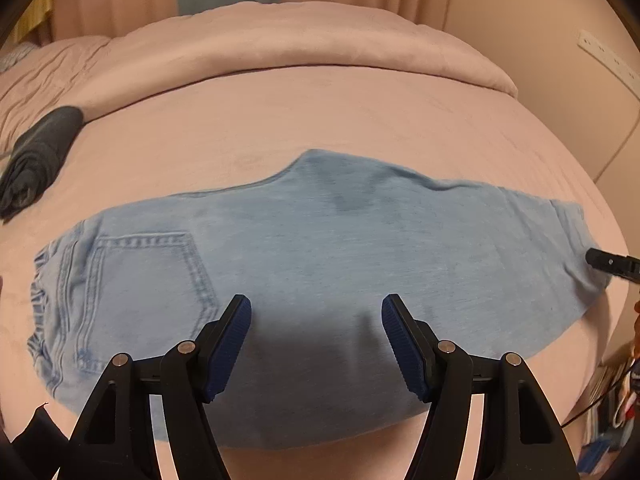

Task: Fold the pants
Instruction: 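Grasp the jeans edge with the left tool while the right tool grasps beside it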

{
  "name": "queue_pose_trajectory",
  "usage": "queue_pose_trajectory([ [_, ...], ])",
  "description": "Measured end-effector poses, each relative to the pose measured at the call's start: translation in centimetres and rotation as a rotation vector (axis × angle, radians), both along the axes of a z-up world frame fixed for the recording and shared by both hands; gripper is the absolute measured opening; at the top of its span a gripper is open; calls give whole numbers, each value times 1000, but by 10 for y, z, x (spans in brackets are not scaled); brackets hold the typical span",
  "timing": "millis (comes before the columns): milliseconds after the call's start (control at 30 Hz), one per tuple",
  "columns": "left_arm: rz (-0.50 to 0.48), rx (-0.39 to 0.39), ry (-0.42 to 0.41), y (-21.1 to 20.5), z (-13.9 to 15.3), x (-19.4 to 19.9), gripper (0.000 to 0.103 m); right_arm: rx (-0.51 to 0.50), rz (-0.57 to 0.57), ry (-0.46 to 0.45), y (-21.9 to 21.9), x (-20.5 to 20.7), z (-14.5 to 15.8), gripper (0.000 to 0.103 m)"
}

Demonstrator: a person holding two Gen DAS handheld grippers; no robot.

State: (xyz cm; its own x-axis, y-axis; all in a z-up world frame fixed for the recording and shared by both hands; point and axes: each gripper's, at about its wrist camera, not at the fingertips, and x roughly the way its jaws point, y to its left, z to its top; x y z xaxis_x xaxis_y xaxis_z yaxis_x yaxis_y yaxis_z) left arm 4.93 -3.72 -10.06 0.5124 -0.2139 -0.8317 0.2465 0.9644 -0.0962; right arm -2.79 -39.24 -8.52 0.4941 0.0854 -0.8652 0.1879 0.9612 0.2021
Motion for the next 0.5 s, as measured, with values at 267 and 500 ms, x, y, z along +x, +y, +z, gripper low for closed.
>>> queue_pose_trajectory([
  [267, 23, -18, 18, 9, -2, -1, 68, 46, -17, 3, 9, -6, 4, 70],
  [500, -25, -29, 0, -8, 0, 11, 68, 43, -7, 4, 13, -2, 5, 70],
])
